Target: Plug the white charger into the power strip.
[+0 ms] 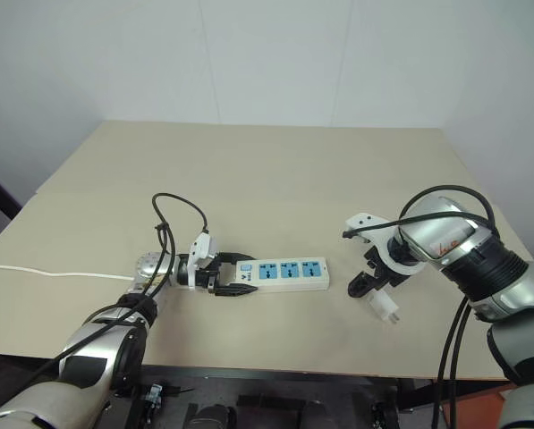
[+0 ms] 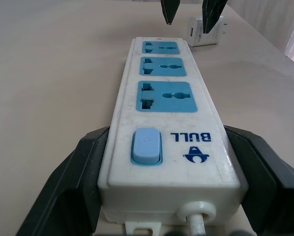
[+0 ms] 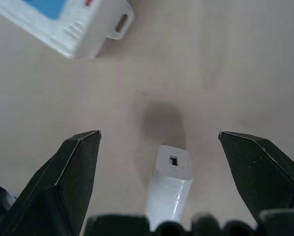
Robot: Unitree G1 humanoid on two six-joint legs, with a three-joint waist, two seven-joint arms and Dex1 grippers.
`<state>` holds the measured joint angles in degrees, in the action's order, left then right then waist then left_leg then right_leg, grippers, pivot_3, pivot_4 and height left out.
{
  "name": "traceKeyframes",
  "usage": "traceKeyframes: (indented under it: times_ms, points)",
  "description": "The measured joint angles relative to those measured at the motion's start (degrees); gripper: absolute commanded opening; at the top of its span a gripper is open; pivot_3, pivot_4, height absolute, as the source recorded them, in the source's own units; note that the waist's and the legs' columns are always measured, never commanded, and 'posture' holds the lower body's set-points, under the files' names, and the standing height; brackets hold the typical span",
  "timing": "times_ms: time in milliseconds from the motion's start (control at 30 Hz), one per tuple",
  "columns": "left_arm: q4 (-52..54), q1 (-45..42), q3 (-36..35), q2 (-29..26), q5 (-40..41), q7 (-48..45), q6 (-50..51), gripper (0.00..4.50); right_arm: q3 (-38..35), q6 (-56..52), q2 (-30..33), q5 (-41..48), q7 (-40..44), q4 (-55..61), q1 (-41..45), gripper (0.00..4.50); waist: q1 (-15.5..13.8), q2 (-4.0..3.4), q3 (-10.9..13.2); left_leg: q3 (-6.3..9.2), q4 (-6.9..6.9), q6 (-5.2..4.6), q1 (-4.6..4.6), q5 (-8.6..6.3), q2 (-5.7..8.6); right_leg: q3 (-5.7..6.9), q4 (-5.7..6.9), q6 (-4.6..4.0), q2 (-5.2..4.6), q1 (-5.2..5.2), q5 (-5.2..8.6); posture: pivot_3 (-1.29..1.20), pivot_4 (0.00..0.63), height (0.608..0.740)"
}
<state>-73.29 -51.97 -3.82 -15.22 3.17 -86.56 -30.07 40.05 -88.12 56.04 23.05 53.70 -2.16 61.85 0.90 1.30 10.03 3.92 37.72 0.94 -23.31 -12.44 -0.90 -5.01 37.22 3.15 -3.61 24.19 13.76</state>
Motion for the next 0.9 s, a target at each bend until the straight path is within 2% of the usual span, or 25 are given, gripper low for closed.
traceKeyframes:
  times_ms: [733, 833, 900]
  points:
    - [0.02, 0.02, 0.25, 0.38, -0.2, 0.83, 0.07, 3.27, -2.72, -3.15, 1.48, 0.97, -3.07, 0.0, -4.21, 4.5, -0.17, -0.15, -0.1, 0.06, 0.04, 0.0, -0.01, 0.0, 0.03, 0.04, -0.01, 0.02, 0.0, -0.06, -0.01, 0.0, 0.15, 0.74]
    - [0.02, 0.02, 0.24, 0.41, -0.2, 0.84, 0.13, 3.27, -2.73, -3.26, 1.69, 1.47, -3.05, 0.46, -4.44, 3.96, -0.17, -0.16, -0.1, 0.06, 0.04, 0.0, -0.01, 0.0, 0.03, 0.04, -0.01, 0.02, 0.0, -0.06, -0.01, 0.0, 0.15, 0.74]
    - [0.02, 0.02, 0.24, 0.43, -0.2, 0.82, 0.13, 3.27, -2.73, -3.29, 1.68, 1.77, -3.16, 0.46, -4.59, 3.32, -0.17, -0.16, -0.1, 0.06, 0.04, 0.0, -0.01, 0.0, 0.03, 0.04, -0.02, 0.02, 0.0, -0.06, 0.0, 0.0, 0.15, 0.74]
